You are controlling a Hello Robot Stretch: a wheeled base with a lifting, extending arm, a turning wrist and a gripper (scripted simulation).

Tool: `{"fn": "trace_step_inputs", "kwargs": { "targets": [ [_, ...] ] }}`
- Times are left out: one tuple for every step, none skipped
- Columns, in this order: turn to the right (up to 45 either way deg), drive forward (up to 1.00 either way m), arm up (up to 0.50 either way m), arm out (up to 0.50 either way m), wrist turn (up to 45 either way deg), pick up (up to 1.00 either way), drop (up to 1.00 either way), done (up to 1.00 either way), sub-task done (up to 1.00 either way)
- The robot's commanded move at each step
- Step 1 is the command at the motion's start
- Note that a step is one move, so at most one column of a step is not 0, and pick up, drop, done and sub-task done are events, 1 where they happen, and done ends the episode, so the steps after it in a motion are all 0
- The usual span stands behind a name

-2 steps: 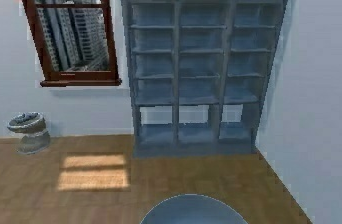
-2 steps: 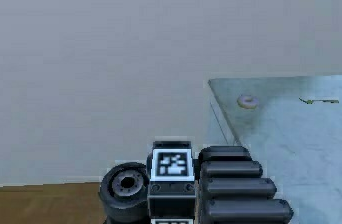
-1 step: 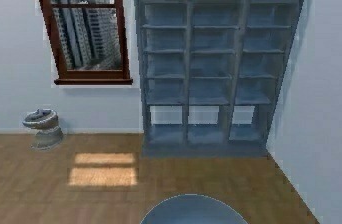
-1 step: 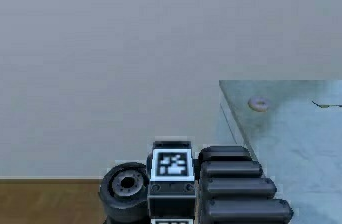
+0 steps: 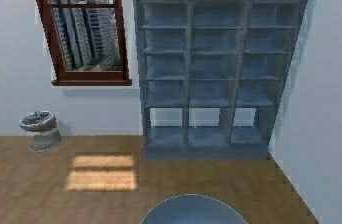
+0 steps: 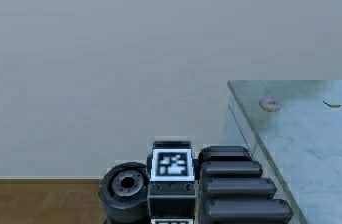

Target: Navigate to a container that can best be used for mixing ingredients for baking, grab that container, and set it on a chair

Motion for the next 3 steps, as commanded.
{"fn": "trace_step_inputs", "kwargs": {
  "targets": [
    [-45.0, 0.00, 0.00, 0.00, 0.0, 0.00, 0.00, 0.00, 0.00],
    [-42.0, 0.00, 0.00, 0.00, 0.0, 0.00, 0.00, 0.00, 0.00],
    [0.0, 1.00, 0.00, 0.00, 0.0, 0.00, 0.00, 0.00, 0.00]
  ]
}}
